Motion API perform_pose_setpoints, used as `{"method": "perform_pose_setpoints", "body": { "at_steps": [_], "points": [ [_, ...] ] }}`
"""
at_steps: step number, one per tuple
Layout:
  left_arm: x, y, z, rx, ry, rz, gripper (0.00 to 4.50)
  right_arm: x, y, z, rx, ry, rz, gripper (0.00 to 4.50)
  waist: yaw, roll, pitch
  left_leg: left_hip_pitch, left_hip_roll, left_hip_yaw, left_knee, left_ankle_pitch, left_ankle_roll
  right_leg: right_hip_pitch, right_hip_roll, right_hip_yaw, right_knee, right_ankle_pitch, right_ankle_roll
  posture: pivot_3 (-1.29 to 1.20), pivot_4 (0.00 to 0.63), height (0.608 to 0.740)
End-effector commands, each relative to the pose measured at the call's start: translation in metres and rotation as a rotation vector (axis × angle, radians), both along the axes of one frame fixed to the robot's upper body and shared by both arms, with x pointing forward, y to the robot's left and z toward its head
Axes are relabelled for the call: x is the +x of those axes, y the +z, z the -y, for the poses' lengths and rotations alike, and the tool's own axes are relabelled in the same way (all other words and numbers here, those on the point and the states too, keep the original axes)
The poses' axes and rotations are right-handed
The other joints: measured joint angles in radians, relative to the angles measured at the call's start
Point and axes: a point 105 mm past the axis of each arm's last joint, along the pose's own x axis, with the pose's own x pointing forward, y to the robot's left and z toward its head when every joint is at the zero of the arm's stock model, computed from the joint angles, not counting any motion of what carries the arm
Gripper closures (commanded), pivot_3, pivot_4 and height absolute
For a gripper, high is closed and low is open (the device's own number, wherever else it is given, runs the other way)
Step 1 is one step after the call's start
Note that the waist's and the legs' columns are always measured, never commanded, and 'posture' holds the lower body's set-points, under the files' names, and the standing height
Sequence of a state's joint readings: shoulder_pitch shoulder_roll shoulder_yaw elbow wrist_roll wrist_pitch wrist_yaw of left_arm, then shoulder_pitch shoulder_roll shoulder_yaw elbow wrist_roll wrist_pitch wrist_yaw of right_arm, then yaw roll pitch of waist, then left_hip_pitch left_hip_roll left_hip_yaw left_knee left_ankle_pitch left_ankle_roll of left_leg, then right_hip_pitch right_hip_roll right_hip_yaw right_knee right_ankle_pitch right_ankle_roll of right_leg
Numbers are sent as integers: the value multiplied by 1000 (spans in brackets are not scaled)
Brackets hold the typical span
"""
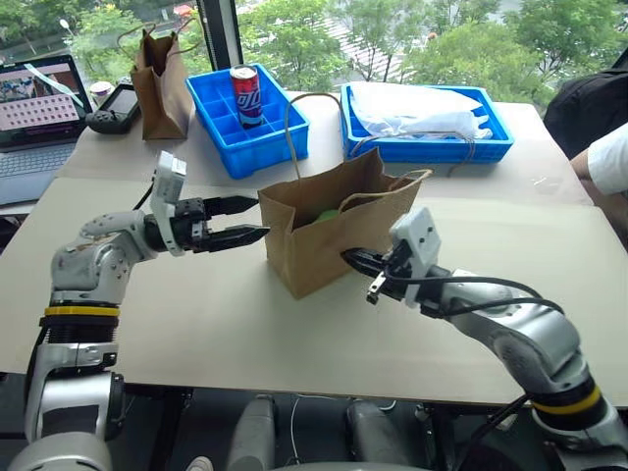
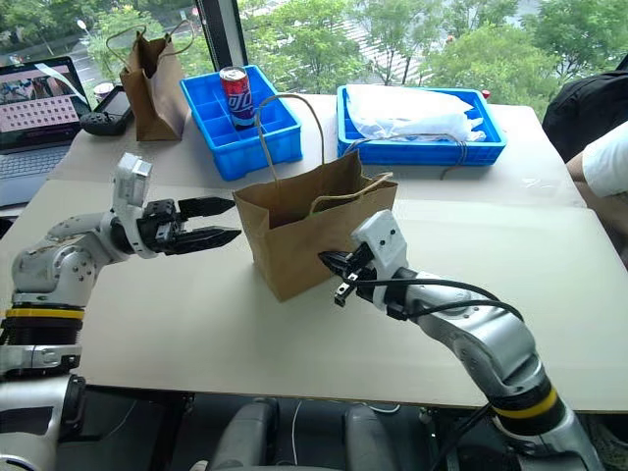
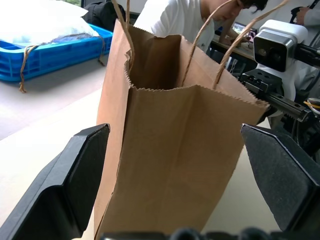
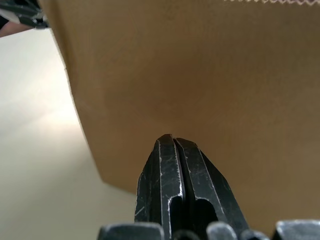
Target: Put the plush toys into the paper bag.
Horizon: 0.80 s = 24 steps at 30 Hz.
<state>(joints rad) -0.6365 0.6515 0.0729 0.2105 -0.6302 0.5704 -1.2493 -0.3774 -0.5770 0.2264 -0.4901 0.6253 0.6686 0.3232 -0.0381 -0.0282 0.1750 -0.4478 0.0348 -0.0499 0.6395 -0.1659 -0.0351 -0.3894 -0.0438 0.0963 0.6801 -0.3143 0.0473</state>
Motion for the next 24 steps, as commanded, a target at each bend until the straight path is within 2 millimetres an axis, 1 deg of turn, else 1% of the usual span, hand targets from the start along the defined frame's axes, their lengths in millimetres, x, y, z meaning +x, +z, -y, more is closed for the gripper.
{"method": "perform_pose_setpoints", "body": {
  "at_steps": [1,5,6,8,10,14,20,24],
  "points": [
    [-7,16,10,-16,-50,55,0,10,16,-3,39,-21,99,4483,-1,0,0,0,0,0,0,0,0,0,0,0,0,0,0,0,150,707],
    [-20,15,22,-22,-130,36,0,20,20,-13,85,-32,125,4483,-4,0,0,0,0,0,0,0,0,0,0,-1,1,0,0,0,150,707],
    [-22,15,23,-21,-143,33,0,21,21,-14,91,-32,130,4483,-5,0,0,1,0,0,0,0,0,0,0,-1,1,0,0,0,150,707],
    [-36,15,25,-22,-220,12,0,23,22,-18,108,-31,132,4483,-6,0,0,1,0,-1,0,0,0,0,0,-1,2,0,0,0,150,707],
    [-41,15,26,-24,-248,-3,0,25,22,-21,122,-29,130,4483,-8,0,0,1,1,0,0,0,0,0,0,-1,2,0,0,0,150,707],
    [-37,12,26,-25,-220,-7,0,25,24,-28,146,-17,125,4483,-6,0,0,2,1,-1,0,0,0,0,1,-1,2,0,0,0,150,707],
    [-30,5,36,-28,-181,-19,0,20,24,-36,169,9,109,4483,-5,0,0,2,1,-1,0,0,0,1,0,-1,2,0,0,0,150,707],
    [-25,3,40,-31,-155,-13,0,12,23,-42,167,50,86,4483,-5,0,0,2,1,-1,0,0,0,1,0,-1,2,0,0,0,150,707]
  ]
}}
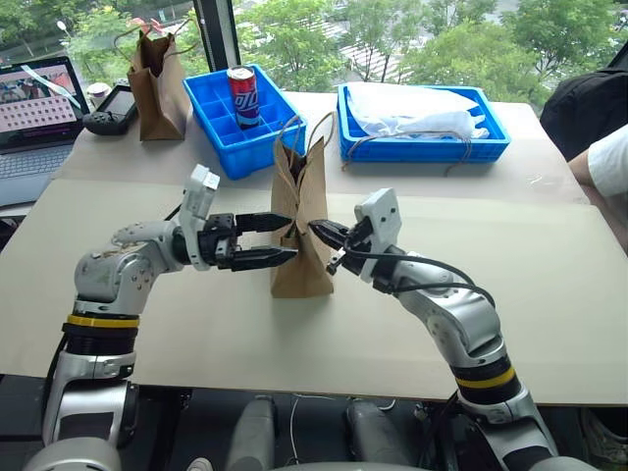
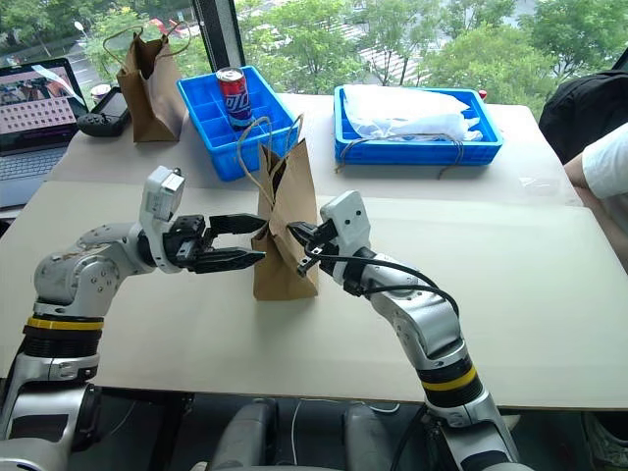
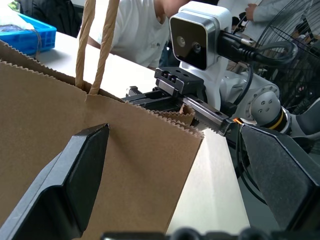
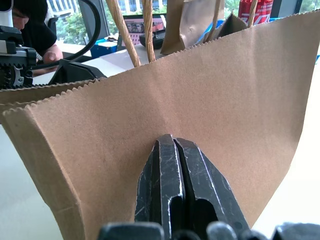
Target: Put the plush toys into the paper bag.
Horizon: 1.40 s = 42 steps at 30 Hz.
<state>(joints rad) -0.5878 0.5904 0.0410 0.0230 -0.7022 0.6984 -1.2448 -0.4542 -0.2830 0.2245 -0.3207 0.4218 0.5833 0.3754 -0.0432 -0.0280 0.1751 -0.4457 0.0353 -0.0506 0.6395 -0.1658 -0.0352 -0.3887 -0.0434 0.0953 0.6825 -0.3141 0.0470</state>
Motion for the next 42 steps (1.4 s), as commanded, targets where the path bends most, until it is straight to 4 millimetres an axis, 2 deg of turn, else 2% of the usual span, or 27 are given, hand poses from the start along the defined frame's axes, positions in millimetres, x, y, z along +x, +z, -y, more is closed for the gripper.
{"method": "perform_pose_setpoints", "body": {
  "at_steps": [1,10,23,33,42],
  "points": [
    [3,3,3,6,16,35,0,-14,14,-8,19,68,31,4483,0,0,0,0,0,0,0,0,0,0,0,0,0,0,0,0,150,707],
    [0,-1,14,3,-9,41,0,-21,18,-19,23,119,9,4483,-1,0,0,0,0,0,0,0,0,0,0,0,1,0,0,0,150,707],
    [-4,11,33,-57,-60,66,0,-23,31,-26,30,121,44,4483,-1,0,0,0,0,0,0,0,0,0,0,0,1,0,0,0,150,707],
    [-2,-7,-8,147,64,114,0,-19,31,-27,27,126,49,4483,-2,0,0,1,0,0,0,0,0,0,0,0,1,0,0,0,150,707],
    [8,-6,-10,139,174,129,0,-18,31,-36,27,170,49,4483,0,0,0,1,0,0,0,0,0,0,0,0,1,0,0,0,150,707]
  ]
}}
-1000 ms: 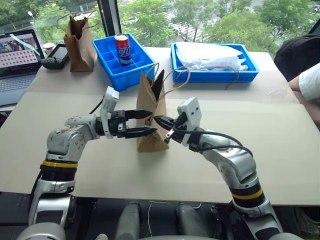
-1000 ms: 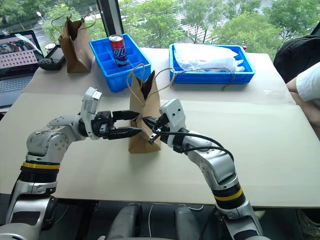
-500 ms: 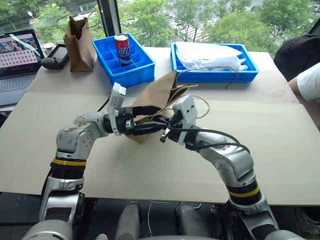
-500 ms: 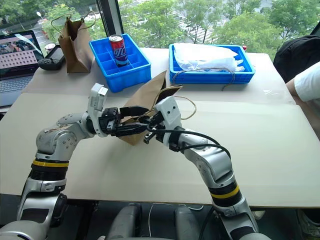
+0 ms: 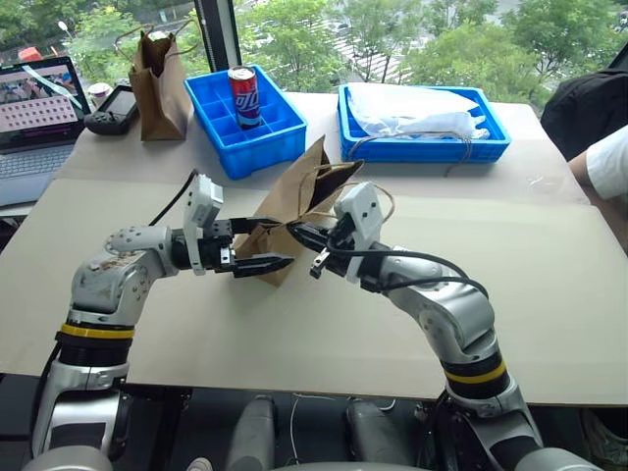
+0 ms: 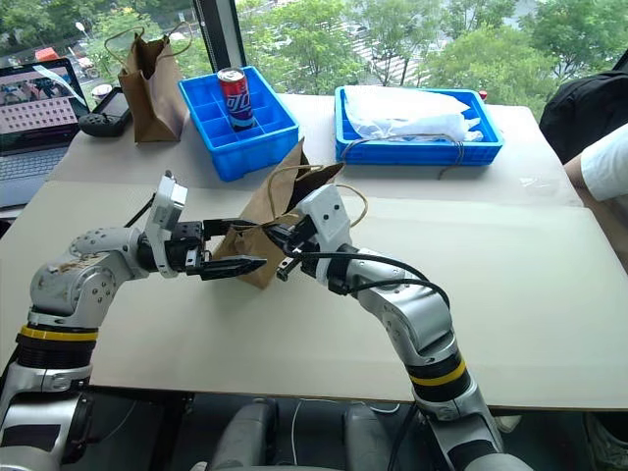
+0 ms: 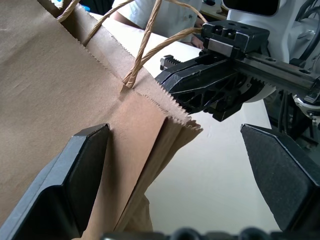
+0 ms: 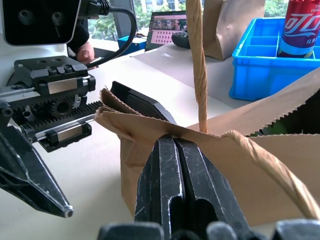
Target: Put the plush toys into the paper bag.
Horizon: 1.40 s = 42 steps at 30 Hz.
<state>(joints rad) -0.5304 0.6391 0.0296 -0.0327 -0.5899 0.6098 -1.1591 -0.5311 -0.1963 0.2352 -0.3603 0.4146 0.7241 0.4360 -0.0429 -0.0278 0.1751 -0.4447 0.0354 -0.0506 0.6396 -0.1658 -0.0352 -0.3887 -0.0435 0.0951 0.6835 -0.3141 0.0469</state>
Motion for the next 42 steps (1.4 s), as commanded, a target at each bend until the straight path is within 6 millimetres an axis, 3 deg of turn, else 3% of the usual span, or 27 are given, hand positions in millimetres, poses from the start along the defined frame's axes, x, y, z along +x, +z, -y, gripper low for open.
{"method": "perform_pose_setpoints", "body": {
  "at_steps": [1,5,13,14,17,20,24,29,34,37,42],
  "points": [
    [3,6,3,-9,33,37,257,-5,16,-6,31,38,71,4496,0,0,0,0,0,0,0,0,0,0,0,0,0,0,0,0,150,707],
    [7,7,3,-11,50,38,1398,-4,17,-6,32,41,73,4500,0,0,0,0,0,0,0,0,0,0,0,0,0,0,0,0,150,707],
    [13,0,-4,49,67,81,4349,-1,20,-1,25,25,86,4500,0,0,0,0,0,0,0,0,0,0,0,0,0,0,0,0,150,707],
    [14,1,-5,53,67,89,4472,-1,22,4,24,16,92,4500,0,0,0,0,0,0,0,0,0,0,0,0,0,0,0,0,150,707],
    [18,7,-6,52,47,128,4472,-4,37,25,38,0,112,4500,3,0,0,0,0,0,0,0,0,0,0,0,0,0,0,0,150,707],
    [25,15,-2,45,12,163,4472,-31,43,47,55,101,40,4500,13,0,0,-1,-1,0,0,0,0,0,-1,-1,0,0,0,0,150,707],
    [31,32,12,2,-70,205,4472,-76,17,104,-90,143,-187,4500,37,0,0,-2,-1,-2,0,0,0,2,-1,-2,-3,0,0,0,150,707],
    [11,55,37,-118,-339,215,4472,-113,-16,155,-210,34,-426,4500,30,0,0,-6,-2,-2,0,-1,1,1,-2,-4,-6,0,0,0,150,707],
    [-15,53,47,-111,-603,170,4472,-124,-20,170,-213,-65,-457,4500,-4,0,0,-1,-1,-1,1,1,3,3,0,-1,-2,0,0,0,150,707],
    [-16,45,49,-56,-633,174,4472,-126,-19,171,-203,-85,-455,4500,-8,0,0,1,-1,0,1,2,5,4,1,0,-2,-1,1,0,150,707],
    [-2,16,45,116,-625,212,4472,-122,-18,173,-208,-127,-436,4500,1,0,0,0,-1,0,1,2,5,4,0,1,-2,-1,2,0,150,707]
  ]
}}
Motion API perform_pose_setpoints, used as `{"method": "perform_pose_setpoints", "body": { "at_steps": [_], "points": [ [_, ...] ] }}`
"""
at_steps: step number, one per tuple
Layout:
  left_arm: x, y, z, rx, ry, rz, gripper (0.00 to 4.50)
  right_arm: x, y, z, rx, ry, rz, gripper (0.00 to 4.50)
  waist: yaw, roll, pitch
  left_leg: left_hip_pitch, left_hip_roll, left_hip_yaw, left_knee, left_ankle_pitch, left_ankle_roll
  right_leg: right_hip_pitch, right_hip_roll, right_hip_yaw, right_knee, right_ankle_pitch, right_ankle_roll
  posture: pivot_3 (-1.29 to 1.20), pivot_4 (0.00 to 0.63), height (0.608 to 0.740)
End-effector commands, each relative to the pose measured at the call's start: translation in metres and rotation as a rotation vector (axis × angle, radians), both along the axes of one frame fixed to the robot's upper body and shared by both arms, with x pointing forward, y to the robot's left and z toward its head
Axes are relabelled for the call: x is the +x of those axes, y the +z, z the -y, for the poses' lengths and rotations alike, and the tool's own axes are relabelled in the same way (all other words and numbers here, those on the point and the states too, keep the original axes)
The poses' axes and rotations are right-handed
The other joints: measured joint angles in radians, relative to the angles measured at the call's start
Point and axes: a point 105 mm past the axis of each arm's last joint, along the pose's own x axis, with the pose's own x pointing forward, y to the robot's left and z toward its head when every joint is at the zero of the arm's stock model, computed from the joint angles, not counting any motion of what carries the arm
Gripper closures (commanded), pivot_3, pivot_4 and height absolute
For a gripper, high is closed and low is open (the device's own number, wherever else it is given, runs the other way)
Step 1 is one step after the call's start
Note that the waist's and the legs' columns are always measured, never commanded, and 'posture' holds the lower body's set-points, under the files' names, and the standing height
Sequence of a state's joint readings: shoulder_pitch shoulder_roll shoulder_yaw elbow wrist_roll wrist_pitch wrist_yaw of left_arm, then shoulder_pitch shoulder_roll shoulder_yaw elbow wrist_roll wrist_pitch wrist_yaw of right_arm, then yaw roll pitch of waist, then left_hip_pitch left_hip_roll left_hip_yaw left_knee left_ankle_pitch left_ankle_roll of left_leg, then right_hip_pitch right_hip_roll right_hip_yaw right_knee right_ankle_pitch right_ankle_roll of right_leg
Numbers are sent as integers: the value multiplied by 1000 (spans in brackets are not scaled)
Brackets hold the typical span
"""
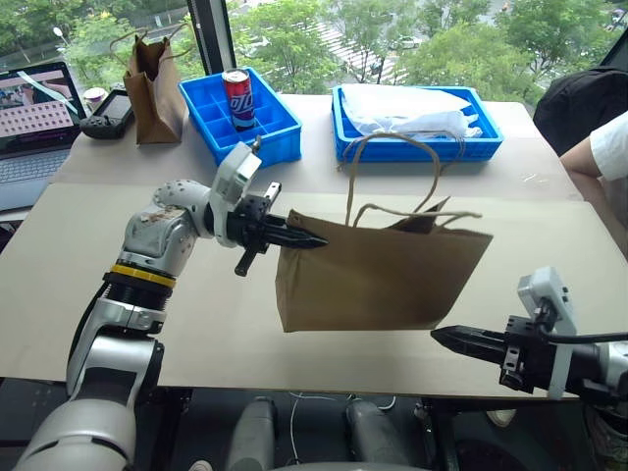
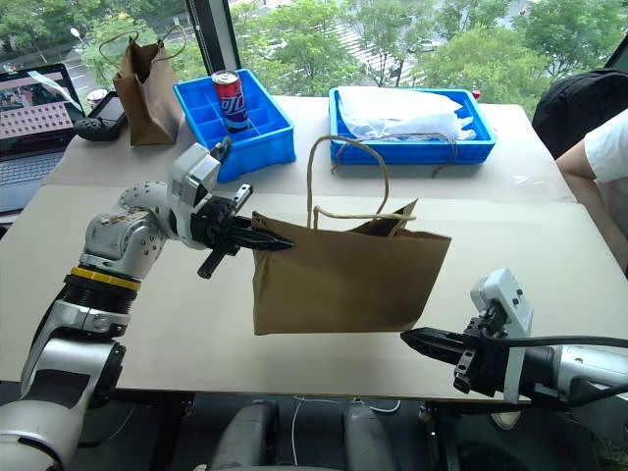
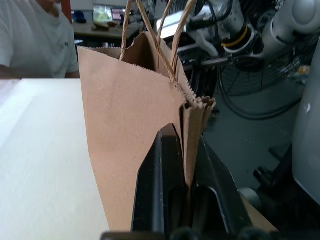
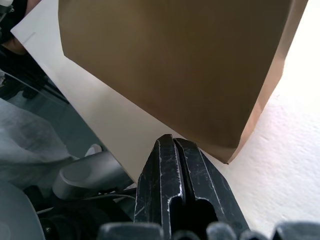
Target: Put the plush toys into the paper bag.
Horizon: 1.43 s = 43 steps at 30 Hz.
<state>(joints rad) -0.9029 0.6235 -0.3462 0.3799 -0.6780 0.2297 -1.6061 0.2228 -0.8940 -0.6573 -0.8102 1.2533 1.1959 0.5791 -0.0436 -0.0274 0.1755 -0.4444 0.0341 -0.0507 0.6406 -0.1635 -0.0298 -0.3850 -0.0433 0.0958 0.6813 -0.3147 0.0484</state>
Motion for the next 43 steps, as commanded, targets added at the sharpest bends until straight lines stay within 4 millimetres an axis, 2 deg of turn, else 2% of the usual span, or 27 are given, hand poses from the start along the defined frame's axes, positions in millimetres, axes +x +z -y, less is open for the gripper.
{"method": "perform_pose_setpoints", "body": {
  "at_steps": [1,7,9,10,15,17,18,20,26,30,33,36,38,43],
  "points": [
    [5,-9,-4,63,-20,98,4472,2,10,-1,-2,-12,67,4500,2,0,0,-1,0,0,0,0,0,0,0,0,-1,0,0,0,150,707],
    [22,-24,-17,140,47,131,4472,9,10,1,-7,-29,85,4500,6,0,0,-2,0,0,0,0,0,0,0,0,-2,1,-1,0,150,707],
    [27,-22,-23,139,82,119,3873,9,11,1,-10,-21,85,4500,6,0,0,-2,0,0,0,0,0,0,0,0,-2,1,-1,0,150,707],
    [29,-19,-26,140,97,110,3720,9,11,1,-10,-19,83,4500,6,0,0,-2,0,0,0,0,0,0,0,0,-1,0,-1,0,150,707],
    [32,-6,-46,112,169,110,1839,11,11,4,-19,-9,69,4500,1,0,0,-2,0,0,0,0,0,-1,0,-1,-1,0,-1,0,150,707],
    [29,-1,-58,96,200,110,1146,13,12,5,-17,2,62,4500,-2,0,0,-2,0,0,0,0,0,-1,0,-1,-1,0,-1,0,150,707],
    [27,3,-64,82,216,112,650,13,12,5,-18,12,56,4500,-3,0,0,-2,0,0,0,0,0,-1,0,0,-1,1,-1,0,150,707],
    [24,10,-75,58,248,129,29,13,13,5,-14,31,45,4500,-2,0,0,-2,1,0,0,0,0,-1,0,0,-1,1,-1,0,150,707],
    [17,26,-116,-44,485,7,29,20,17,22,-59,0,66,4500,2,0,0,-2,0,0,0,0,0,-1,0,-1,-1,0,-1,0,150,707],
    [11,-3,-144,-17,737,-127,29,36,22,40,-52,-103,204,4500,0,0,0,-1,1,0,0,0,0,0,0,-1,-1,0,-1,0,150,707],
    [6,-23,-153,-32,928,-93,29,47,24,54,-26,-214,336,4500,1,0,0,-1,1,0,0,0,0,-1,-1,-1,0,0,-1,0,150,707],
    [1,-45,-153,3,1062,-45,29,53,12,69,-76,-311,412,4500,11,0,0,-1,1,0,0,0,0,0,-2,-1,0,1,-1,0,150,707],
    [-7,-48,-146,-39,1057,-73,29,51,2,68,-105,-311,420,4500,19,0,0,-1,0,0,0,0,0,-1,-2,-1,0,1,-1,0,150,707],
    [-10,-68,-140,8,1078,-54,29,54,-4,58,-136,-285,464,4500,24,0,0,0,0,2,0,0,0,-1,-2,0,0,1,-2,0,150,707]
  ]
}}
